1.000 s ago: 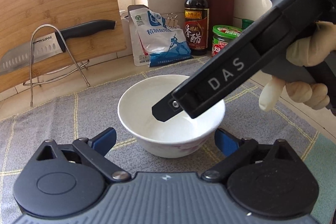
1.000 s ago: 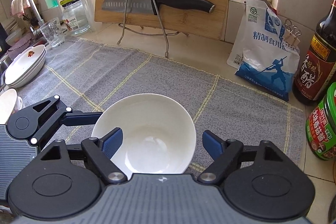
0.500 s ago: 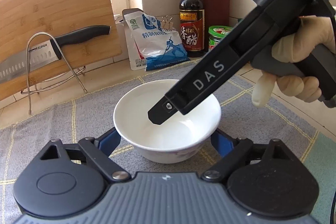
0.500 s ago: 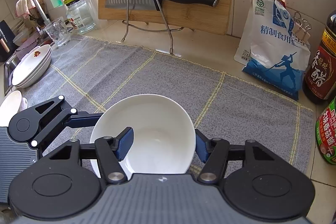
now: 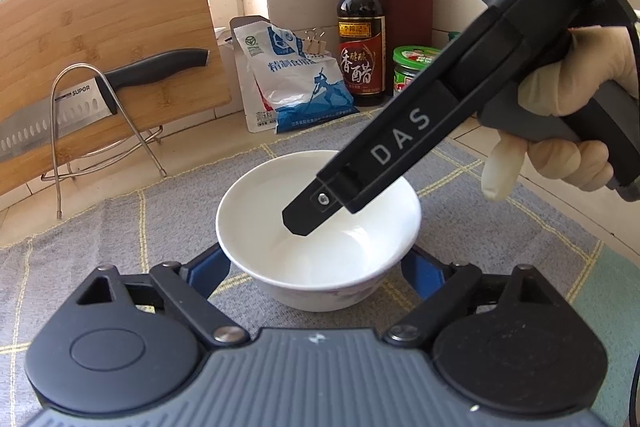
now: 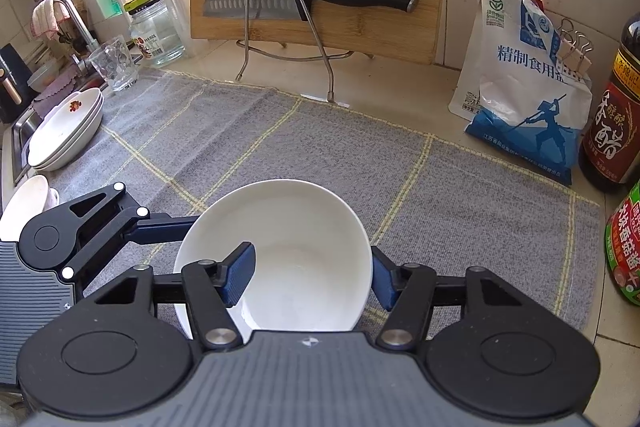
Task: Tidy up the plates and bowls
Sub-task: 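Lift the white bowl with the right tool and carry it to the bowl stack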
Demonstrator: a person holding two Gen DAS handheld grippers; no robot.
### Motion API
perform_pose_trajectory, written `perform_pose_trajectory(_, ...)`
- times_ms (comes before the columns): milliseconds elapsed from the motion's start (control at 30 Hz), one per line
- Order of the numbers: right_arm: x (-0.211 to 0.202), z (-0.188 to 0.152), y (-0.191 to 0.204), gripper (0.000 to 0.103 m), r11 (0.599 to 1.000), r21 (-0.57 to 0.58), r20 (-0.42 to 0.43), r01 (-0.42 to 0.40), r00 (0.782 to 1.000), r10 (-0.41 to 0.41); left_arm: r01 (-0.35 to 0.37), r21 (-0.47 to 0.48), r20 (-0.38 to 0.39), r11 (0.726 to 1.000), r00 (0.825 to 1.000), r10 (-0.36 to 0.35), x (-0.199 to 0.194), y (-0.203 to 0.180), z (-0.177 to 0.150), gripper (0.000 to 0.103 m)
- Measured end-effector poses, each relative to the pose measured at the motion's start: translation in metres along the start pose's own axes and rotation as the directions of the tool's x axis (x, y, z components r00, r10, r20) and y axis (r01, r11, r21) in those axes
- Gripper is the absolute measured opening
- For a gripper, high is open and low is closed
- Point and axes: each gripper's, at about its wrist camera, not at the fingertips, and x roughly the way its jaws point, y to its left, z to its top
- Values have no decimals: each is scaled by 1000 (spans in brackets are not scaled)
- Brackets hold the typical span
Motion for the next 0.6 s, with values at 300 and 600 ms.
perform_pose_trajectory(300,-14,-7,24,65,999,33,5,-4,1000,4,23,24,-15,999,1000,-22,-30,4,-2,92)
perform_pose_trajectory(600,-29,-17,66,66,996,94,31,-14,999,11,47,31,-23,998,999,-46,-73,17,-14,92)
